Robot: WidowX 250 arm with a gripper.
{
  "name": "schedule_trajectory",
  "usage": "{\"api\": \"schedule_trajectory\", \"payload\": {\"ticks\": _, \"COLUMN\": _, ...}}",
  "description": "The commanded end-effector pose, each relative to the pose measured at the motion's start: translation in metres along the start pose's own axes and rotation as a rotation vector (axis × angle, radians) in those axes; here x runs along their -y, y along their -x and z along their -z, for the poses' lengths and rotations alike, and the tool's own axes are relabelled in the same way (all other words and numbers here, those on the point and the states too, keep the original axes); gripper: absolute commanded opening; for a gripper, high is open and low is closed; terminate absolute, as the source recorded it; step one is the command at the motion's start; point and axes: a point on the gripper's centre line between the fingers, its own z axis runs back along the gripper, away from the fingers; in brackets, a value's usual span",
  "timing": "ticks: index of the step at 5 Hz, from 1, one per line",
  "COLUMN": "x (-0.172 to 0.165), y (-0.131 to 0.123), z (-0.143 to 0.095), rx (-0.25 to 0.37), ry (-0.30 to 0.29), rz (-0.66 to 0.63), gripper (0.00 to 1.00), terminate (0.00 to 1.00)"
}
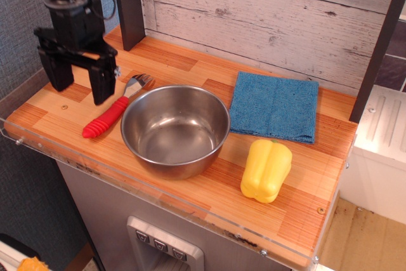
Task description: Put the spoon on the blue cloth
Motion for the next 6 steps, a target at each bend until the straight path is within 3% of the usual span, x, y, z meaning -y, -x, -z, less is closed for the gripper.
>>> {"api": "schedule_trajectory", "payload": {"ticks": 1, "x": -0.004, "y": -0.014, "z": 0.018, "rx": -0.042, "ry": -0.019, "rz": -0.001, "gripper": 1.00, "terminate": 0.00}}
{"api": "schedule_trajectory", "payload": {"ticks": 2, "x": -0.001, "y": -0.019, "z": 0.037, "rx": -0.002, "ry": -0.057, "rz": 0.001, "gripper": 1.00, "terminate": 0.00}}
{"api": "schedule_trajectory", "payload": {"ticks": 4, "x": 0.000, "y": -0.018, "z": 0.041, "rx": 0.047, "ry": -0.094, "rz": -0.012, "gripper": 1.00, "terminate": 0.00}}
{"api": "schedule_trajectory", "payload": {"ticks": 5, "x": -0.002, "y": -0.014, "z": 0.036, "rx": 0.097, "ry": -0.115, "rz": -0.047, "gripper": 0.00, "terminate": 0.00}}
{"api": "schedule_trajectory", "payload": {"ticks": 6, "x": -0.004, "y": -0.011, "z": 0.030, "rx": 0.109, "ry": -0.115, "rz": -0.058, "gripper": 0.00, "terminate": 0.00}}
